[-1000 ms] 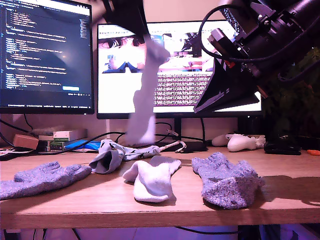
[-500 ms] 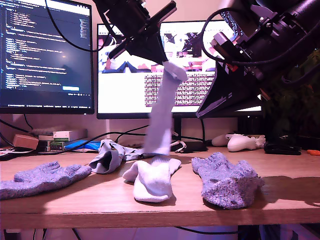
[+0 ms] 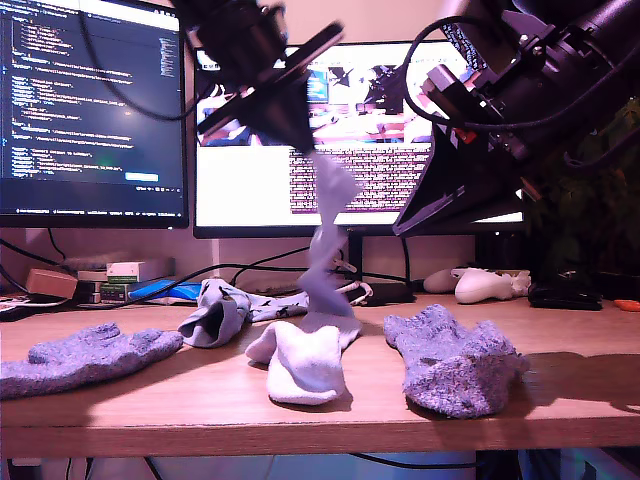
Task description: Pair up the socks based on colour and pattern, by placing them on top of one another
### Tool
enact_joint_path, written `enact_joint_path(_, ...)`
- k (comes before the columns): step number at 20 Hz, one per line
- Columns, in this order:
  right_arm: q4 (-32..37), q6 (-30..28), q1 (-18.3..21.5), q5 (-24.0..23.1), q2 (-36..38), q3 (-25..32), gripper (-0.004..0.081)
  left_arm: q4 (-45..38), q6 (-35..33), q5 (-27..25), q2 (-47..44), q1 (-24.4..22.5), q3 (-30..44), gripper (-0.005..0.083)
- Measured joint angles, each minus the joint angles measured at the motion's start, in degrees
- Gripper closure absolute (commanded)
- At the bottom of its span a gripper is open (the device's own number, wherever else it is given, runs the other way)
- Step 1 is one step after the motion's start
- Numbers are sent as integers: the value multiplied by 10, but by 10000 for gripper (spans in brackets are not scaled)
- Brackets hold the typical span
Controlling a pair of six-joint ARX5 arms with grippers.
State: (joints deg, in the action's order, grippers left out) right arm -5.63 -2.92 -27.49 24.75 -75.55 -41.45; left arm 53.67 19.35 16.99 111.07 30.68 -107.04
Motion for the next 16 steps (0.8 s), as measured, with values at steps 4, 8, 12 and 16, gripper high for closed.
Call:
enact_joint_path(4,0,0,1,0,0,0,781,132,-8,0,0,3,4,795)
enact_joint_path(8,1,-2,1,0,0,0,781,166,-13,22,0,17,5,795)
enact_joint_path(12,1,-2,1,0,0,0,781,169,6,41,0,31,5,795)
enact_joint_path(16,1,-13,2,0,0,0,781,194,28,41,0,37,5,795)
